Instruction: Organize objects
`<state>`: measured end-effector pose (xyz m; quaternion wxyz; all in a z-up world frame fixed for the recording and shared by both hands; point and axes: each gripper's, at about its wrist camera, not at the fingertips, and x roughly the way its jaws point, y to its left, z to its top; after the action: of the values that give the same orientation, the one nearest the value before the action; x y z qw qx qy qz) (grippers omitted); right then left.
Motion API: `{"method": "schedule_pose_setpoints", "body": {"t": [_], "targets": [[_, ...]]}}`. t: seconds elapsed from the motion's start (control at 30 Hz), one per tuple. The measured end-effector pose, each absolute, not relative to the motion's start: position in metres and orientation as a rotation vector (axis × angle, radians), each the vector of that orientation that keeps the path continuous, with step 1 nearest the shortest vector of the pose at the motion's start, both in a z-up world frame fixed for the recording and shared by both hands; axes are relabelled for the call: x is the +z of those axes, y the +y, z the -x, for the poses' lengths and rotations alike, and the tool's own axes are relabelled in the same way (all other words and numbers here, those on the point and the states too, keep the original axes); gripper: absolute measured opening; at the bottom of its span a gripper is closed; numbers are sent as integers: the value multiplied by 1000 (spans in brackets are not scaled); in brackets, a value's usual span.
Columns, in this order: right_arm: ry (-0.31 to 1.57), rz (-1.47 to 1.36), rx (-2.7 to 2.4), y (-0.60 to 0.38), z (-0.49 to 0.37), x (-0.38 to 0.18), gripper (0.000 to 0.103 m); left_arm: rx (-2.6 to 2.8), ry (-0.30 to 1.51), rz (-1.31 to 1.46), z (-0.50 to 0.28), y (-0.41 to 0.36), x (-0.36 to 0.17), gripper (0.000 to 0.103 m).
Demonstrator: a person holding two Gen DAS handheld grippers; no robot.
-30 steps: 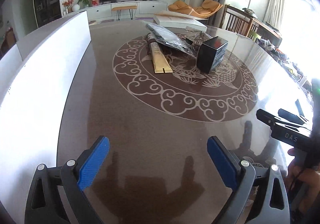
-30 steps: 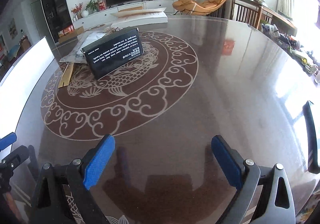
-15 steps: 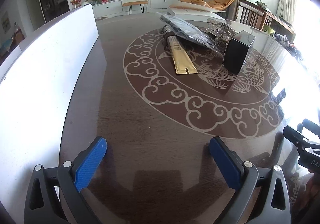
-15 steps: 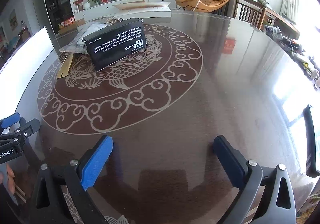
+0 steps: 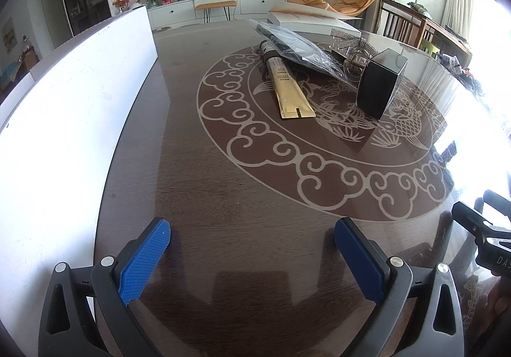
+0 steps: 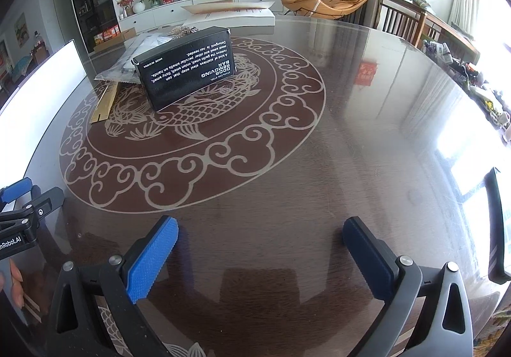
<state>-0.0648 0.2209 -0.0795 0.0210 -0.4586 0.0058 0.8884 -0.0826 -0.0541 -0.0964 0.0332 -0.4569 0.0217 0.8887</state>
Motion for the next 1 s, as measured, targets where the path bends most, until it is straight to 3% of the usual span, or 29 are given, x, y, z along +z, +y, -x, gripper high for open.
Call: {"method": "schedule_pose_setpoints", "body": {"t": [0.6,0.63,0.7,0.77,1.0], "targets": [[19,1422,2756,221,65,-79,103,2761,33,1459,250,-27,-95,103],[19,1422,2756,220,65,-79,103,2761,46,1446,254,-27,-94,100],[19,1422,2756,220,65,-79,103,2777,61,1382,252,-27,-87,52],[20,1422,2755,220,65,-79,103,2779,97,1372,243,-26,-85,29],[20,1422,2755,220,65,-79,103,2801,19,1342,147,-39,-84,27]]}}
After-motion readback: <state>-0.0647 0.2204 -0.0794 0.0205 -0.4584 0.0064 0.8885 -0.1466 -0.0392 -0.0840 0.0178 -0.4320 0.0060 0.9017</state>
